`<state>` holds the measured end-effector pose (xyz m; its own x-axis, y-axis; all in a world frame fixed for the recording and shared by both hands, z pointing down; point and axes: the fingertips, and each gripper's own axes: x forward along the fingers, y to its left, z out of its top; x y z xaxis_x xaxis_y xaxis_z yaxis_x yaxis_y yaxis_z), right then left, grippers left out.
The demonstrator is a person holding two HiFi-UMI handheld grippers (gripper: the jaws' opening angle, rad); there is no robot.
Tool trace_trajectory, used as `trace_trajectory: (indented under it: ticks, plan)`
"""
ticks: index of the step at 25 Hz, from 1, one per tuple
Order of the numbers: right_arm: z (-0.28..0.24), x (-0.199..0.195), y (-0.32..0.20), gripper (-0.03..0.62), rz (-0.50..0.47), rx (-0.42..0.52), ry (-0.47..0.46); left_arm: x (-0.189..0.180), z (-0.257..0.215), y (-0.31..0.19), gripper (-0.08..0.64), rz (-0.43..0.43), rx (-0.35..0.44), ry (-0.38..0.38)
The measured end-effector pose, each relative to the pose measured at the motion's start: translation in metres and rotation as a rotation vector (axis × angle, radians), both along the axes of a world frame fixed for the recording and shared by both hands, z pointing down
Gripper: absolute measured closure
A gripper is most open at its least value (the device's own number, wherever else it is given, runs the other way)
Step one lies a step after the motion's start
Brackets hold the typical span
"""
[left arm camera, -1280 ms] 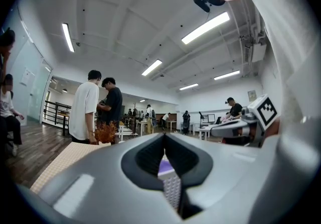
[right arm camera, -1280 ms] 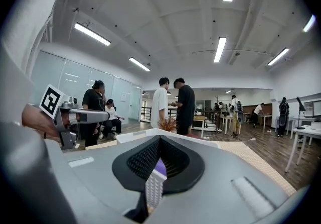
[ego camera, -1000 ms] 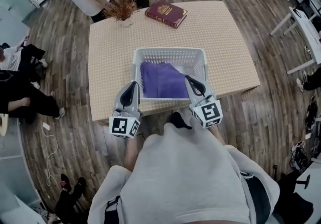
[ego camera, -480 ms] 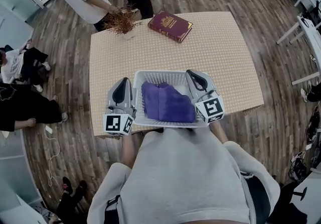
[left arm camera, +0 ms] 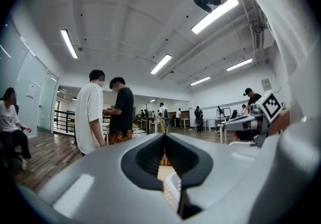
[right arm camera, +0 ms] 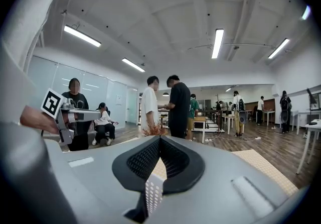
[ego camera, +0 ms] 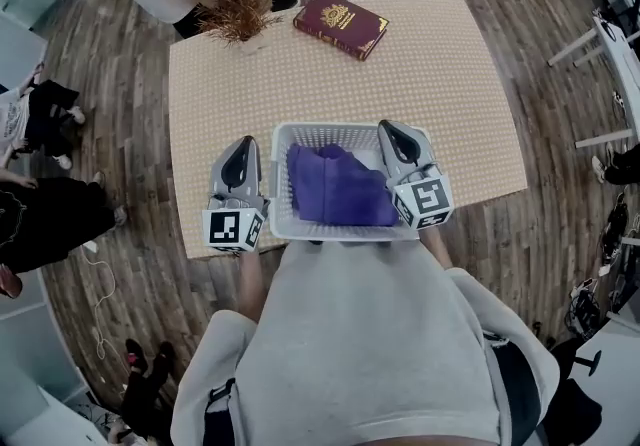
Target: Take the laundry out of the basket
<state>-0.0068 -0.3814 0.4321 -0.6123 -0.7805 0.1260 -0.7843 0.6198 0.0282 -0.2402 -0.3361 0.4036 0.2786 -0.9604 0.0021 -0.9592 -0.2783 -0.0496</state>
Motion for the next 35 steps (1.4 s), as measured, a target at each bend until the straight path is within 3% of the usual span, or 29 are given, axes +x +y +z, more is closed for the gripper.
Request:
trace_trajectory:
  ticks: [5,12,17,20,29,31,35]
  plan:
    - [0.015,-0.001,-0.002,0.595,0.009,-0.048,0.016,-0.015,0.017,0.0,0.552,-0.024,-0.052,0.02]
    - [0.065,-0.004,0.014,0.595,0.017,-0.189,0.048,-0.027,0.064,0.009,0.552,-0.032,-0.18,0.043]
    - [0.089,-0.008,0.008,0.595,0.008,-0.219,0.085,-0.028,0.086,0.001,0.552,-0.022,-0.204,0.053]
    - [0.099,-0.012,0.014,0.595,-0.037,-0.17,0.236,-0.027,0.088,0.001,0.552,-0.017,-0.206,0.062]
    - [0.138,-0.057,0.058,0.595,-0.418,0.175,1.013,-0.026,0.078,0.003,0.552,-0.02,-0.173,0.074]
    - [0.145,-0.056,0.065,0.594,-0.474,0.186,1.089,-0.029,0.077,0.005,0.552,-0.026,-0.169,0.08]
    - [0.151,-0.049,0.067,0.594,-0.49,0.098,1.091,-0.032,0.074,0.005,0.552,-0.031,-0.152,0.09]
